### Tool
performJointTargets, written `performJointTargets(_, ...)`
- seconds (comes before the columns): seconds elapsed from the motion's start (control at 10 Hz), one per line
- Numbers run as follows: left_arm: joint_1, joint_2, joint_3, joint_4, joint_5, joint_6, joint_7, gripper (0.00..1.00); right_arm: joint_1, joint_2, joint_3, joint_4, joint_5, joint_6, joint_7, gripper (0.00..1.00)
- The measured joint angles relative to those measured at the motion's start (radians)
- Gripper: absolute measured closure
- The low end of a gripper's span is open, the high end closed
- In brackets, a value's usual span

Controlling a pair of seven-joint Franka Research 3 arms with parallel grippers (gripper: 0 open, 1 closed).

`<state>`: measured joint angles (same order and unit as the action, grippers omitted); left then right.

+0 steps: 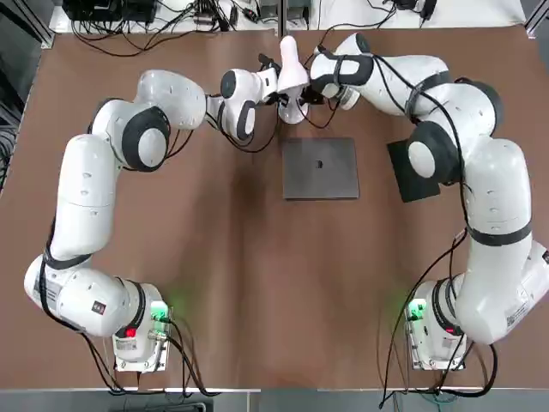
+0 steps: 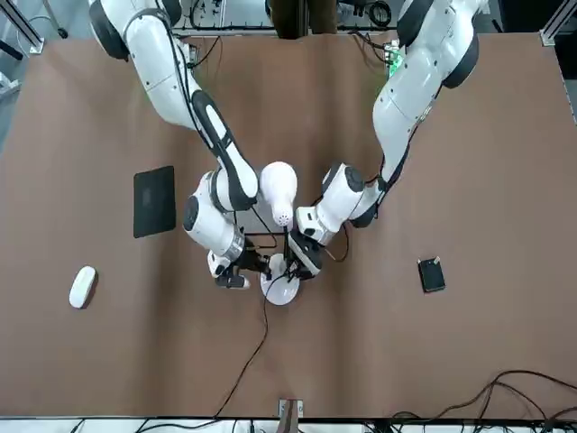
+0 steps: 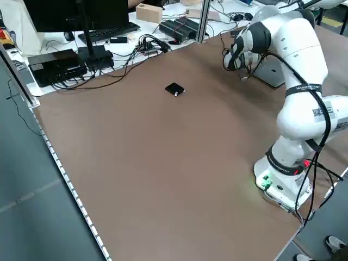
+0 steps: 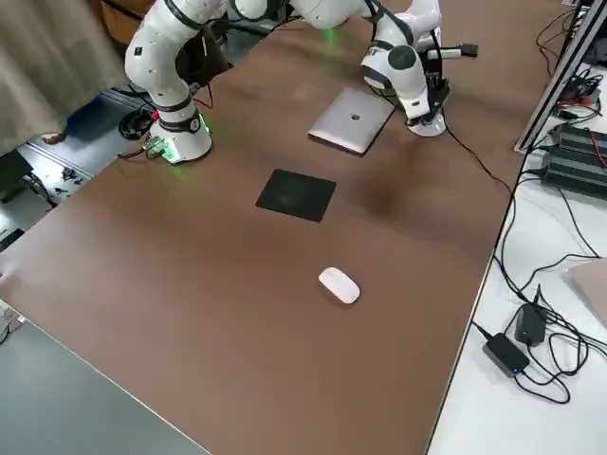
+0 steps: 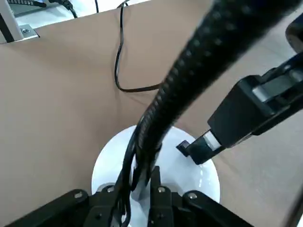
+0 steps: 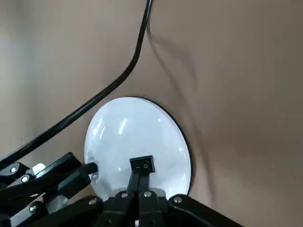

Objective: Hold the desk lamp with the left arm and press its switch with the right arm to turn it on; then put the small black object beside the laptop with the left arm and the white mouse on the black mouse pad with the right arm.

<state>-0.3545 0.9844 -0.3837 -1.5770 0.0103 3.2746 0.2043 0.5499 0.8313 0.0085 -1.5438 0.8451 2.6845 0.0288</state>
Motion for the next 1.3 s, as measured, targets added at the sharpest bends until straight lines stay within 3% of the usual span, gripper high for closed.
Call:
performJointTargets(0.5,0.000,0.000,0.009,0.000,0.001,0.005,0.012,0.84,0.027,0.010,-0.021,0.018,-0.003,0.005,-0.004,0.99)
performJointTargets(1.0,0.000,-0.001,0.009,-0.001,0.001,0.010,0.015,0.85,0.087,0.033,-0.029,0.071,-0.005,0.006,-0.007,0.99)
performJointTargets(1.3,-0.003,0.000,0.008,-0.001,0.001,0.010,0.013,0.85,0.086,0.033,-0.065,0.107,-0.007,-0.113,-0.007,0.98)
